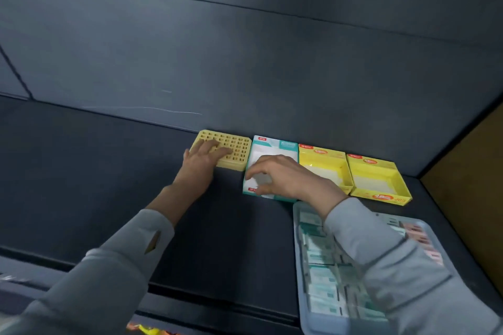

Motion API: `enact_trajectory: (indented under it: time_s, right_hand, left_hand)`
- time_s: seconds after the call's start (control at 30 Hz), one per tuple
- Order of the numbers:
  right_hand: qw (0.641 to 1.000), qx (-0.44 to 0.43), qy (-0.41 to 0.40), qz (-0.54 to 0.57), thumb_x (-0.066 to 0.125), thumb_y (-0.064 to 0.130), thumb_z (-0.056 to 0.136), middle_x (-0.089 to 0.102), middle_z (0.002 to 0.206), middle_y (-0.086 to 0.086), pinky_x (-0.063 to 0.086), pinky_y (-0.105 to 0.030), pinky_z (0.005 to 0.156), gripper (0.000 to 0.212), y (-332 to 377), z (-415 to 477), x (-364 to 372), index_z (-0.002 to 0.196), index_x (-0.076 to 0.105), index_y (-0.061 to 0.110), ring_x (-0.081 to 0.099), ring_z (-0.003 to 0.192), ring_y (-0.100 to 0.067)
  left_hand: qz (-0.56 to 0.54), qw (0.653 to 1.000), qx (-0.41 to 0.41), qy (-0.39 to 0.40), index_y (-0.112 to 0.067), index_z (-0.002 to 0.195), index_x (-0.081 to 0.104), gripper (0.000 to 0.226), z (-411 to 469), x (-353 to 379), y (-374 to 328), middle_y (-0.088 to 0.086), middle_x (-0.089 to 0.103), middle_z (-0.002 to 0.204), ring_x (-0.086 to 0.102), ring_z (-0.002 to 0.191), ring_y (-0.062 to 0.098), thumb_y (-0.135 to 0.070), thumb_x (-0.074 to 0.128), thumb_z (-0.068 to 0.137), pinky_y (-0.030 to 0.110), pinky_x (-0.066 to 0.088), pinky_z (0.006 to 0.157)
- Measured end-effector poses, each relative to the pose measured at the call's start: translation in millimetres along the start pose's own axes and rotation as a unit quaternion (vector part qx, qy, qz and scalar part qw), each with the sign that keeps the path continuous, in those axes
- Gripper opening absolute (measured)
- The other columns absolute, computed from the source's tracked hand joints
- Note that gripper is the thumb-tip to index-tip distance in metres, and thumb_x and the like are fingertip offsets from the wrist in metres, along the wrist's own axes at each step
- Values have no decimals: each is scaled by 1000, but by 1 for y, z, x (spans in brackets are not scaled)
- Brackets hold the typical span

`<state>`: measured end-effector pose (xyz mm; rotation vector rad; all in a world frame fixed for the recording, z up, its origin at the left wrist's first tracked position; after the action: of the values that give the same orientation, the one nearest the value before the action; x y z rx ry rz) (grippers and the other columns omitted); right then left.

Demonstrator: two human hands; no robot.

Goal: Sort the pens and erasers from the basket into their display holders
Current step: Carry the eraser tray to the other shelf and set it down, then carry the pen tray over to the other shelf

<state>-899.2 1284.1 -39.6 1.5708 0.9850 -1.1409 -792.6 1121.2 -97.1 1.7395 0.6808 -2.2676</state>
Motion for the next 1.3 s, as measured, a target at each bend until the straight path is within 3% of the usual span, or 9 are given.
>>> enact_trajectory:
  time_s: [0.13, 0.27, 0.33, 0.4, 0.5, 0.67, 0.87, 1.03, 1.3]
  right_hand:
    - [999, 37, 7, 9, 69, 31, 87, 58, 128, 7, 39, -32, 98, 33, 3, 2, 3, 120, 64, 35, 49, 119, -18]
    - [998, 59, 2, -3, 64, 35, 91, 59, 127, 6, 39, -31, 95, 29, 10, -2, 4, 120, 64, 36, 51, 118, -19]
    - [998, 61, -8, -10, 60, 35, 93, 60, 125, 4, 39, -31, 93, 25, 16, -4, 1, 117, 65, 35, 51, 118, -21]
    - [997, 56, -39, -20, 56, 30, 94, 61, 122, 1, 41, -32, 89, 21, 25, -5, -6, 112, 68, 32, 54, 113, -24]
    - [992, 52, -111, -3, 53, 24, 95, 65, 115, -2, 44, -31, 84, 20, 51, -6, -14, 105, 70, 28, 58, 106, -27]
    - [972, -2, -203, 118, 58, 22, 94, 72, 104, 3, 50, -35, 87, 15, 125, -9, 13, 101, 71, 25, 64, 96, -23]
    - [949, -100, -195, 226, 54, 19, 97, 70, 97, 7, 50, -30, 80, 16, 226, -4, 86, 106, 68, 21, 63, 85, -10]
    - [938, -141, -176, 262, 52, 22, 98, 65, 98, 5, 51, -30, 77, 17, 317, 21, 125, 110, 65, 24, 59, 86, -9]
    - [922, -198, -181, 278, 52, 22, 99, 62, 103, 3, 53, -35, 76, 20, 484, 97, 176, 115, 65, 20, 58, 88, -10]
  left_hand:
    - [-8, 1000, 20, -11, -32, 140, 46, 52, 2, 3, 1, 7, 35, 149, 25, 142, 32, -6, 51, 95, 62, 26, 109]
    - [-29, 999, 1, -13, -32, 141, 46, 45, -3, -2, -1, 3, 33, 152, 18, 146, 32, -15, 48, 98, 61, 12, 114]
    - [-65, 994, 31, -80, -25, 133, 56, 41, -13, -16, -8, 8, 47, 142, 38, 136, 35, -13, 52, 95, 57, 29, 110]
    - [-127, 982, 29, -139, -20, 124, 64, 33, -31, -36, -13, 7, 60, 128, 56, 117, 32, -13, 55, 93, 48, 48, 94]
    - [-163, 965, -3, -207, -19, 115, 67, 24, -75, -64, -14, 2, 67, 114, 63, 99, 24, -17, 59, 93, 41, 54, 81]
    - [-251, 926, -127, -253, -24, 104, 69, 15, -175, -84, 18, -8, 69, 97, 65, 82, 12, -22, 57, 95, 34, 53, 78]
    - [-303, 872, -271, -272, -27, 103, 65, 16, -307, -89, 83, -10, 67, 89, 66, 80, 8, -18, 53, 97, 18, 50, 69]
    - [-299, 820, -368, -320, -28, 103, 66, 17, -412, -99, 163, -14, 68, 87, 66, 77, 8, -26, 52, 94, 36, 56, 73]
    - [-259, 769, -457, -365, -26, 109, 62, 18, -554, -153, 314, -13, 63, 87, 63, 70, 5, -20, 50, 98, 38, 57, 65]
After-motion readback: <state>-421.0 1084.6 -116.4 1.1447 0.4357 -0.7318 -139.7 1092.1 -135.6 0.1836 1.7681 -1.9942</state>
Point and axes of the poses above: each hand's wrist, its own z-axis towards the middle knuckle, its own x-axis out of the palm, y = z × x, the point moved 4 cm from there along z, towards the middle knuckle
